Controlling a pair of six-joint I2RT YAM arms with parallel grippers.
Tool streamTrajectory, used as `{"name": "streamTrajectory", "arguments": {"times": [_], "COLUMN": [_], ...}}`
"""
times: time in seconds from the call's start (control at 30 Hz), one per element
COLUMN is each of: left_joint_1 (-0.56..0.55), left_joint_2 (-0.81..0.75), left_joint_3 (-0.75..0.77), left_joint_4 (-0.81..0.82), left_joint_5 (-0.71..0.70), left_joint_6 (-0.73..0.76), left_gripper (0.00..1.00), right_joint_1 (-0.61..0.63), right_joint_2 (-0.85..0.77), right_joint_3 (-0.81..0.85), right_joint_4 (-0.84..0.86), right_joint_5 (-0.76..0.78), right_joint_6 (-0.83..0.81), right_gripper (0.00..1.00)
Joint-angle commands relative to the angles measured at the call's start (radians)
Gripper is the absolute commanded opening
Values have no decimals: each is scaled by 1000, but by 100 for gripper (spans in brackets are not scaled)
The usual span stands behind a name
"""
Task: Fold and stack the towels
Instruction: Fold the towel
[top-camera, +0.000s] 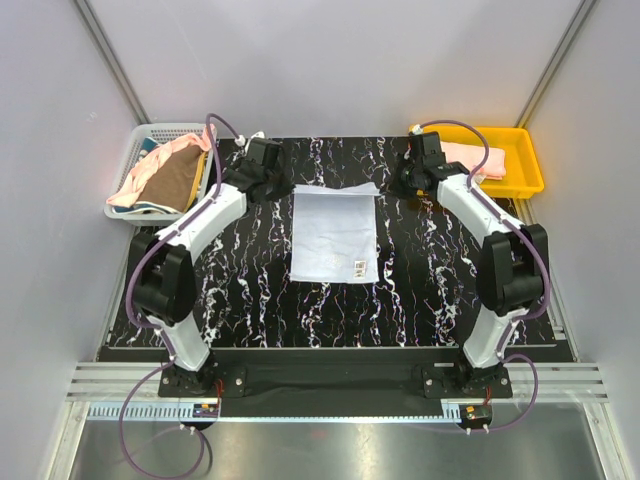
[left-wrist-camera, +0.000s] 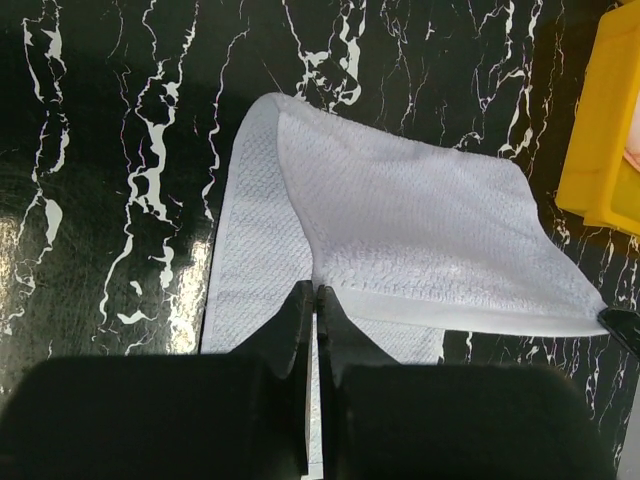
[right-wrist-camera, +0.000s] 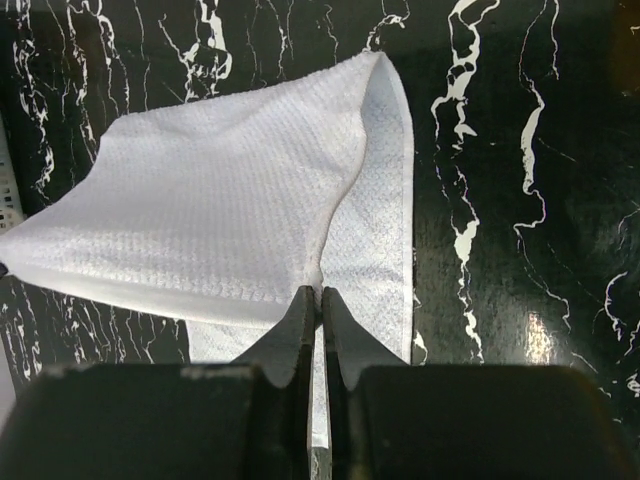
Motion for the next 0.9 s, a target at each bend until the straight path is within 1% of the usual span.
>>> {"name": "streamTrajectory", "arguments": {"times": [0.0, 0.17, 0.37, 0.7, 0.87], "left_joint_1": [12, 14, 5, -61, -90], "left_joint_2": [-55, -100, -151, -180, -185], "left_joint_3": [-14, -125, -257, -406, -446], "left_joint_4": [-4, 42, 82, 133, 145], "left_joint_5": [-14, 14, 41, 61, 57], "left_joint_6": [28, 14, -3, -6, -6], "left_gripper": [0, 0, 0, 0, 0], "right_joint_1": [11, 31, 69, 83, 85], "right_joint_2": [-75, -114, -173, -205, -231], "right_joint_3": [-29, -80, -189, -350, -403], "right_joint_4": [10, 9, 21, 39, 65], "right_joint_5": [-3, 3, 20, 46, 18], "right_joint_6": [7, 14, 31, 63, 74], "right_gripper": [0, 0, 0, 0, 0]}}
